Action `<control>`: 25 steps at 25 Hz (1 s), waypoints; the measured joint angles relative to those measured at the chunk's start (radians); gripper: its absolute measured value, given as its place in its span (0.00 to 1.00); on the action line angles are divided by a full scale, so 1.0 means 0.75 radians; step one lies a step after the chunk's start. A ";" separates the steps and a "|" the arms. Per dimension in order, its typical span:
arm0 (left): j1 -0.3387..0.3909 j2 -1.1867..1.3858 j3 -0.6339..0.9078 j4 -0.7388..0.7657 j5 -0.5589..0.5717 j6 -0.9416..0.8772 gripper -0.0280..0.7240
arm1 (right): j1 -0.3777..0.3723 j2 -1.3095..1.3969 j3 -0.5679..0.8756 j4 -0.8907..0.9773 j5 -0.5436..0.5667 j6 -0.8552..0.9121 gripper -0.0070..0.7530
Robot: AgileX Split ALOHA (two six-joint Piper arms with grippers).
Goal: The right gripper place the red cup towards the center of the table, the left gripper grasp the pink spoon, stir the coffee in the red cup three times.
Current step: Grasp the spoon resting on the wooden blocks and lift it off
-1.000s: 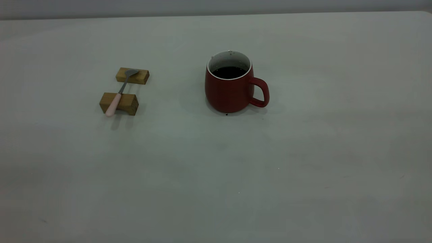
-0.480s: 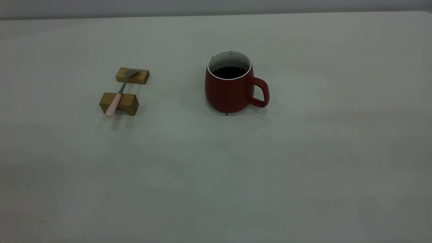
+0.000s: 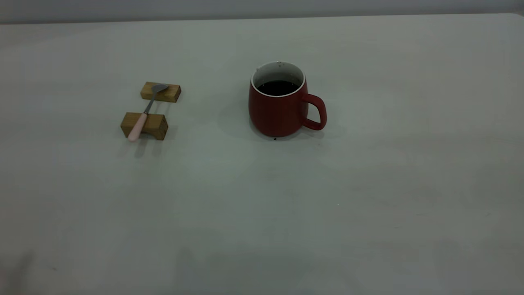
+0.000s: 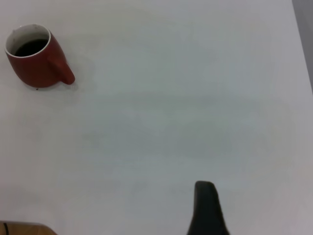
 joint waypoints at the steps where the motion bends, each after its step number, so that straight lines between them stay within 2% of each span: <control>1: 0.000 0.099 -0.018 -0.023 -0.027 0.003 0.93 | 0.000 0.000 0.000 0.000 0.000 0.000 0.78; 11: -0.006 0.916 -0.268 -0.125 -0.126 0.073 0.93 | 0.000 0.000 0.000 0.000 0.000 0.000 0.78; 21: -0.156 1.507 -0.512 -0.127 -0.189 0.076 0.93 | 0.000 0.000 0.000 0.000 0.000 0.000 0.78; 25: -0.187 1.680 -0.605 -0.132 -0.207 0.076 0.92 | 0.000 0.000 0.000 0.000 0.000 0.000 0.78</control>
